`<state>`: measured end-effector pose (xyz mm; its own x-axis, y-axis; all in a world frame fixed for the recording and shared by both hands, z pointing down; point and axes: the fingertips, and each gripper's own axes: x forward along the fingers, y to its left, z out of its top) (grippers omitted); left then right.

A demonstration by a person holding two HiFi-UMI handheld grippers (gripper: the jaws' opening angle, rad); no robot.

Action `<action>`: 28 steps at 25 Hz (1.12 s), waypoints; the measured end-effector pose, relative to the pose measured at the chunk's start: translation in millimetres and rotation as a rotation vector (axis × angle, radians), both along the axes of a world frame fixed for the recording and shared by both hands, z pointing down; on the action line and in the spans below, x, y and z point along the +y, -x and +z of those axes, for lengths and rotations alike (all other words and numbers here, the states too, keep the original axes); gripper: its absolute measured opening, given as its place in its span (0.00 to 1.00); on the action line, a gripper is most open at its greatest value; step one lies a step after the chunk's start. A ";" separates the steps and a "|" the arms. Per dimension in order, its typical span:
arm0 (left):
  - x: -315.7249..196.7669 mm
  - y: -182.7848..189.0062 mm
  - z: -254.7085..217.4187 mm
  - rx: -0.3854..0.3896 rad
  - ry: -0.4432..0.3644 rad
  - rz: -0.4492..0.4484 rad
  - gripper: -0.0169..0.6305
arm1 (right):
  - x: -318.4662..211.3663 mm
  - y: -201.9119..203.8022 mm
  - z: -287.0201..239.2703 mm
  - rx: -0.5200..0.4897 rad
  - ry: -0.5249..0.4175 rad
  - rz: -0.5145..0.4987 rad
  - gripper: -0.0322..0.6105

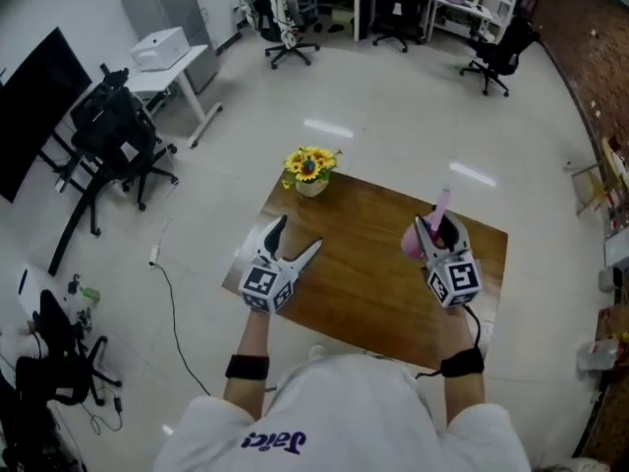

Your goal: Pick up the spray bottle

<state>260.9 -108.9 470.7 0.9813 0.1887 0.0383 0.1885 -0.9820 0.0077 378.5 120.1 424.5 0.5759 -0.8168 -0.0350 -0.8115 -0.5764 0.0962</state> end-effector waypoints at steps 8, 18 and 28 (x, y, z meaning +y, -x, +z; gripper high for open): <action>71.2 -35.0 -15.9 0.061 -0.085 0.105 0.67 | 146.3 11.6 23.3 0.052 -0.020 0.324 0.34; 146.0 -30.2 -8.2 0.111 0.017 0.176 0.67 | 231.8 69.9 52.4 -0.023 -0.090 0.472 0.34; 164.4 -33.3 9.0 0.078 -0.033 0.167 0.67 | 229.4 80.9 48.7 -0.001 -0.118 0.459 0.33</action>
<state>294.1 55.5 479.7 0.9368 0.3487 -0.0275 0.3473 -0.9367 -0.0450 297.6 349.5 473.2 0.8766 -0.4681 -0.1118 -0.4703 -0.8825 0.0079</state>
